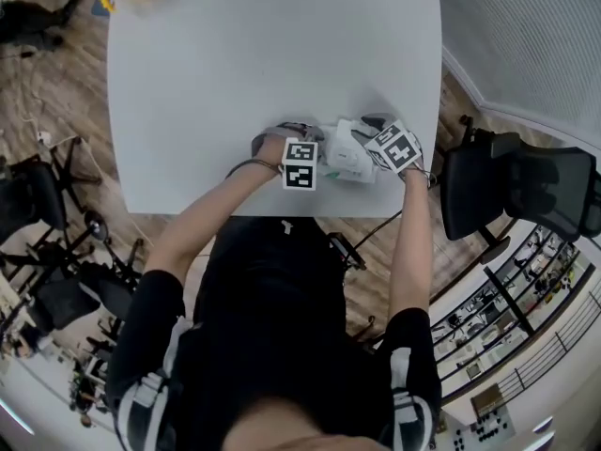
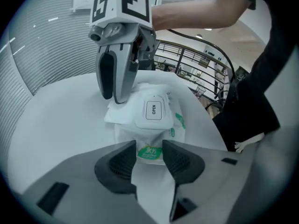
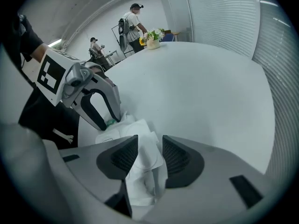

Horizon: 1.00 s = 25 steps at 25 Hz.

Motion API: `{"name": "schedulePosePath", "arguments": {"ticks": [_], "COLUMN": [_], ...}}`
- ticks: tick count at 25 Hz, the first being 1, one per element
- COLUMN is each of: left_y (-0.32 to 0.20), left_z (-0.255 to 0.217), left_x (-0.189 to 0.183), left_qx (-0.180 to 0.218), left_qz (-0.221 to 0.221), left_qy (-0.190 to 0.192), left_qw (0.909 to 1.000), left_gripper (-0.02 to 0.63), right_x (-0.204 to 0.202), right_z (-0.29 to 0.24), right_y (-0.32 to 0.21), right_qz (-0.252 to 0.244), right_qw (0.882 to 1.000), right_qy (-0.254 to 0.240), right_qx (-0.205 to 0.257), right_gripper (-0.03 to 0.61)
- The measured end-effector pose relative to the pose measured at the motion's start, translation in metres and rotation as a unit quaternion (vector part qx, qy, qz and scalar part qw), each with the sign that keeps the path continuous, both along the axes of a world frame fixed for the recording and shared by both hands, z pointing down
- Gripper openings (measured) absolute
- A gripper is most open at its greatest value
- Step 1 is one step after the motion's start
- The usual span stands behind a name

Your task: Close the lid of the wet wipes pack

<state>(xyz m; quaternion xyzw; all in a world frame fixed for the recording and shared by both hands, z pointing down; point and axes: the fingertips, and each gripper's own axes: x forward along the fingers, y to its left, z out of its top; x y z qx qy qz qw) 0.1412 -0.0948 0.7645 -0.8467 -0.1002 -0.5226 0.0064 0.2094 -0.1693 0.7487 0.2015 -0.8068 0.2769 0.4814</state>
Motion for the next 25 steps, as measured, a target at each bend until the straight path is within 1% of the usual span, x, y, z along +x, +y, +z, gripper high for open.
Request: {"name": "schedulePosePath", "arguments": {"ticks": [3,5,6,7,8,12,17,21,23,25], "left_y": [0.016,0.016,0.016,0.017,0.020,0.033,0.011,0.031,0.030,0.017], "left_z": [-0.011,-0.015,-0.017,-0.019,-0.024,-0.044,-0.028,-0.057,-0.060,-0.057], "left_x": [0.009,0.015,0.017,0.016,0.012,-0.011,-0.010,-0.017,-0.021,-0.021], "left_qx": [0.003,-0.002,-0.004,-0.006,-0.006,-0.002,-0.005,0.006,0.006,0.006], "left_qz": [0.001,0.002,0.002,0.002,0.002,-0.003,-0.008,-0.015,-0.017,-0.014], "left_qy": [-0.001,0.001,0.002,0.002,0.002,0.004,0.004,0.004,0.003,0.001], "left_qw": [1.0000,1.0000,1.0000,1.0000,1.0000,1.0000,1.0000,0.9999,0.9998,0.9999], "left_gripper": [0.184,0.184,0.184,0.183,0.184,0.184,0.184,0.184,0.183,0.183], "right_x": [0.008,0.013,0.013,0.012,0.009,-0.010,-0.010,-0.022,-0.030,-0.034], "right_z": [-0.002,-0.002,-0.004,-0.007,-0.012,-0.047,-0.059,-0.101,-0.108,-0.104], "right_y": [0.019,0.021,0.021,0.022,0.024,0.032,0.019,0.063,0.076,0.077], "right_qz": [-0.015,-0.026,-0.030,-0.033,-0.034,-0.033,-0.035,-0.048,-0.052,-0.053], "right_qw": [1.000,0.999,0.998,0.998,0.998,0.999,0.999,0.998,0.998,0.998], "right_qy": [-0.008,-0.015,-0.018,-0.019,-0.019,-0.014,-0.018,-0.014,-0.015,-0.018], "right_qx": [-0.023,-0.040,-0.045,-0.046,-0.044,-0.016,0.003,0.025,0.028,0.031], "right_gripper": [0.181,0.172,0.158,0.158,0.149,0.080,0.060,0.058,0.058,0.064]}}
